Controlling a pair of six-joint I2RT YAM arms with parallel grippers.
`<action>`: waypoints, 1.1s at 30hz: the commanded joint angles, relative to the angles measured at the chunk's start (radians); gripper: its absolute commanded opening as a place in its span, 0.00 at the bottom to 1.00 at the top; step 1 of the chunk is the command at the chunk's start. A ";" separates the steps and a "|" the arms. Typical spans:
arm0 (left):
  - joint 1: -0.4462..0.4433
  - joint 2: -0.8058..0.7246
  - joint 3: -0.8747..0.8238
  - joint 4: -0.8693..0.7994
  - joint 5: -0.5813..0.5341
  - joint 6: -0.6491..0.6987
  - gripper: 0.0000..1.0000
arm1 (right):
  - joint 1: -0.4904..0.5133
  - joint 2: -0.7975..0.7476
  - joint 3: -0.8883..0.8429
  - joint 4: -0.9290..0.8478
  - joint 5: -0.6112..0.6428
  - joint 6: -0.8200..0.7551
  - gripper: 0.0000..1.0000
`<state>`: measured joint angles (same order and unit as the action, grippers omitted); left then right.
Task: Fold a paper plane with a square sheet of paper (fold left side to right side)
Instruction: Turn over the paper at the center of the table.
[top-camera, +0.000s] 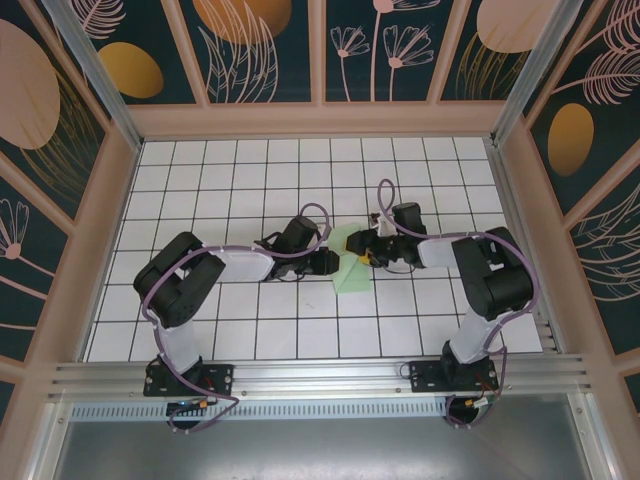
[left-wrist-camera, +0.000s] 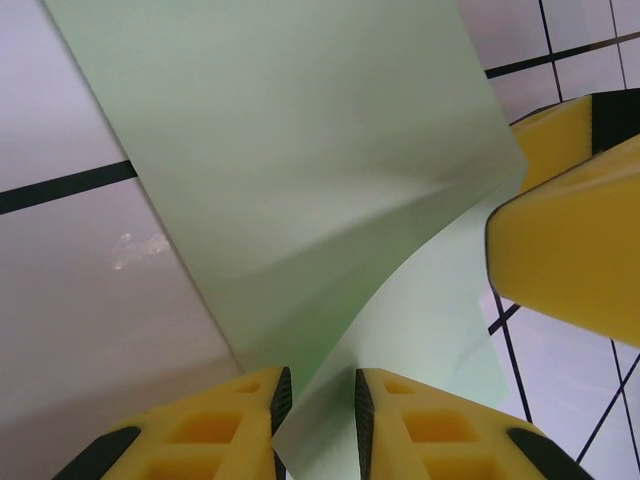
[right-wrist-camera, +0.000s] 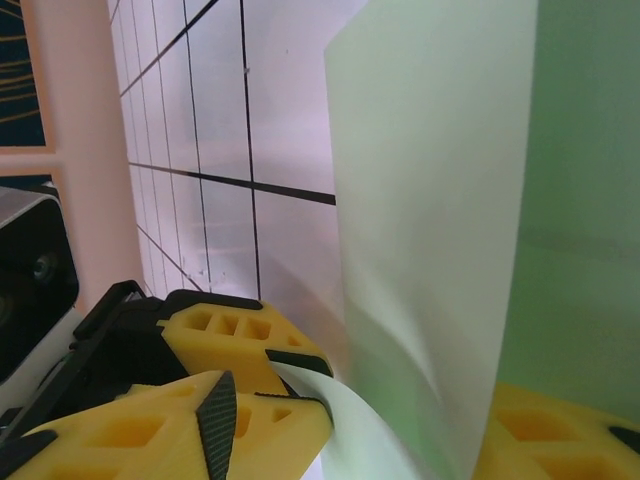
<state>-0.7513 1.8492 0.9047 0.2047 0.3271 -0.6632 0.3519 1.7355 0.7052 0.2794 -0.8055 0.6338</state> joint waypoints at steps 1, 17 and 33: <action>0.007 0.022 0.029 -0.022 -0.017 0.025 0.28 | 0.013 0.015 0.024 -0.039 0.015 -0.039 0.50; 0.042 -0.297 -0.064 -0.053 -0.157 0.027 0.70 | -0.023 -0.122 0.006 -0.059 0.082 -0.063 0.03; 0.073 -0.616 -0.111 0.134 -0.025 -0.126 0.99 | -0.121 -0.458 0.055 0.118 -0.090 0.060 0.00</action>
<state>-0.6842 1.2404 0.8032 0.2504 0.2245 -0.7361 0.2314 1.3083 0.7036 0.3599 -0.8307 0.6735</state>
